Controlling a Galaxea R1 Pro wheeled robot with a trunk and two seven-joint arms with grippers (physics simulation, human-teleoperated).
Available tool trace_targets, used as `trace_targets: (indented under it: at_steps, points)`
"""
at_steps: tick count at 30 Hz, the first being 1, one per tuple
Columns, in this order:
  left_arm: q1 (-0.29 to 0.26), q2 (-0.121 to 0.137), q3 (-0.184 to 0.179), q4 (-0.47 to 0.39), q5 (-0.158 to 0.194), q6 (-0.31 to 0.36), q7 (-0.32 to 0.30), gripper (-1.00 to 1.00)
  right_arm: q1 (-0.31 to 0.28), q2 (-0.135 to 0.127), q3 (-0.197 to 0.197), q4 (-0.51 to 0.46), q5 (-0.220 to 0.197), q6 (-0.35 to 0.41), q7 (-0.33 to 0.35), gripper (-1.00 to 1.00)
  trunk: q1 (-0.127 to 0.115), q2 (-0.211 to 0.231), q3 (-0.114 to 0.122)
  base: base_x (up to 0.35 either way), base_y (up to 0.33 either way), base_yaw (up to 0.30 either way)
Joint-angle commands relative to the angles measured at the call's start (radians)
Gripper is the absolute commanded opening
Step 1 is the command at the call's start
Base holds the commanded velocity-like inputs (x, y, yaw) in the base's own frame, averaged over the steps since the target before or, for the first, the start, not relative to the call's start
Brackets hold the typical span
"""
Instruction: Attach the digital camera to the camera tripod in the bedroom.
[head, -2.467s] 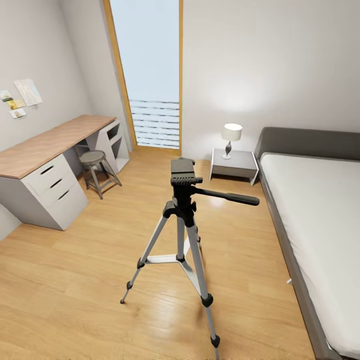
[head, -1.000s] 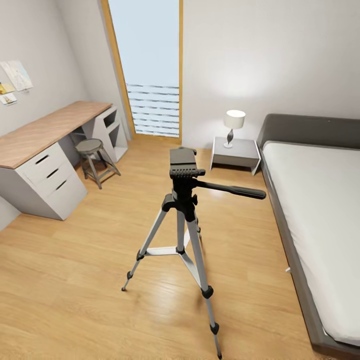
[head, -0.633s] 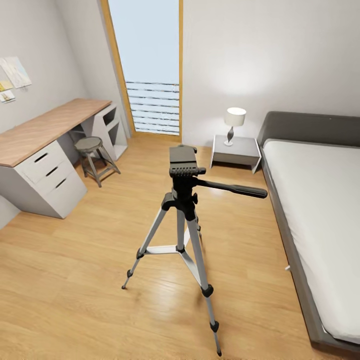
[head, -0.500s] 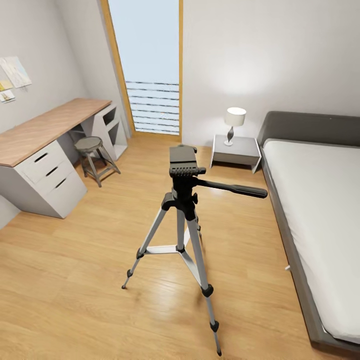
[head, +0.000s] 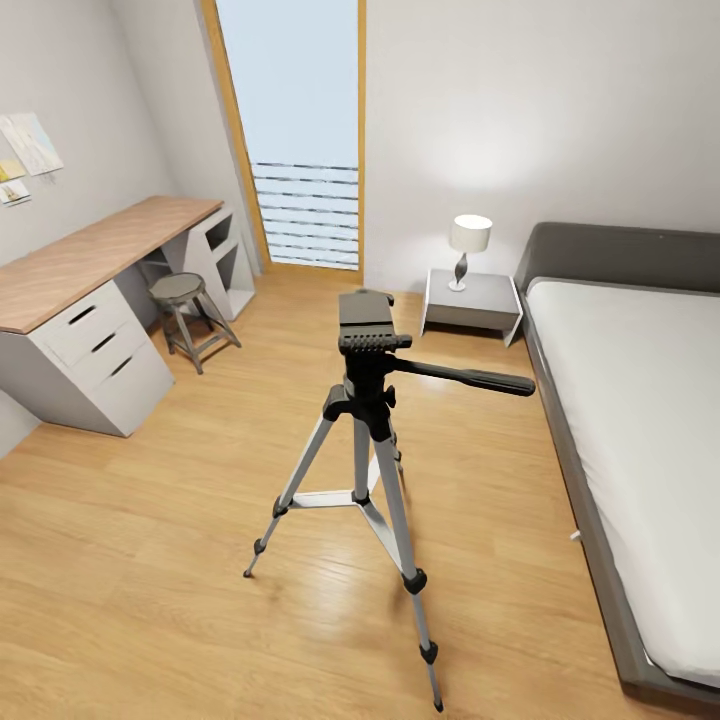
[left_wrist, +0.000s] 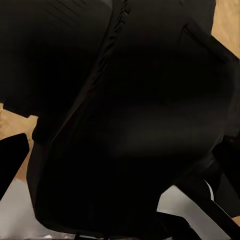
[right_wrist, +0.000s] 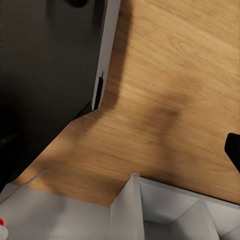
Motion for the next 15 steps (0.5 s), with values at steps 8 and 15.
trace_targets:
  at_steps: [8, 15]
  points:
    - [-0.001, -0.015, -0.003, 0.0, 0.008, -0.001, 0.031, -1.0, -0.001, 0.001, 0.007, 0.003, 0.005, -0.007, 0.001, 1.0, 0.0, -0.002, -0.001, 0.0, 0.0, 0.0]
    - [-0.001, -0.017, -0.003, 0.0, 0.008, -0.004, 0.036, -1.0, -0.001, 0.0, 0.007, 0.002, 0.005, -0.008, 0.001, 1.0, 0.0, -0.002, -0.001, 0.0, 0.0, 0.0]
